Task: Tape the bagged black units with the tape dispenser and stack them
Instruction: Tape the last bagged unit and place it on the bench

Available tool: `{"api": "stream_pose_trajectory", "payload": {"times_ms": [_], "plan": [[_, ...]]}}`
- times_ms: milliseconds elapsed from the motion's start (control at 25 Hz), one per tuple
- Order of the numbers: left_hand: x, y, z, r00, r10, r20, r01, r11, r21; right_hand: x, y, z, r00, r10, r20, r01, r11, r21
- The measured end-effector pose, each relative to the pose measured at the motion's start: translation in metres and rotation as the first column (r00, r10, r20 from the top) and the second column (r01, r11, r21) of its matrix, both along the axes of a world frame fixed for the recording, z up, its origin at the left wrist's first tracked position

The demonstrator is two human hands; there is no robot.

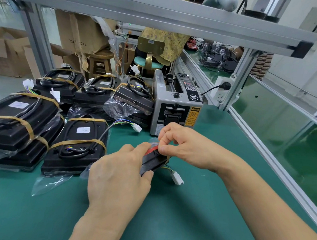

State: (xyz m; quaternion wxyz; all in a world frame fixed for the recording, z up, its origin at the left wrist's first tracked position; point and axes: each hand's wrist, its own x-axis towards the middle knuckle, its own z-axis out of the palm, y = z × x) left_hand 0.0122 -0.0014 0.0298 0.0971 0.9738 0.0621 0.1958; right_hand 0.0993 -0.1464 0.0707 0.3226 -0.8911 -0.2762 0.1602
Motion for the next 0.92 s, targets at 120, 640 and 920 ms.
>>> {"api": "stream_pose_trajectory", "payload": {"times_ms": [120,640,920], "plan": [[-0.0009,-0.0005,0.0026,1.000,0.004,0.006,-0.004,1.000,-0.011,0.0008,0.0021,0.0011,0.999,0.014,0.030,-0.013,0.999,-0.032],[0.0011,-0.0010,-0.0023,0.998,-0.055,0.016,0.055,0.998,0.006,0.0060,0.0040,0.0065,0.997,0.083,-0.001,-0.082,0.991,-0.110],[0.0009,-0.0006,0.0010,1.000,0.002,0.005,-0.002,1.000,-0.004,0.0046,0.0082,0.0068,0.993,0.086,0.079,-0.070,0.982,-0.178]]}}
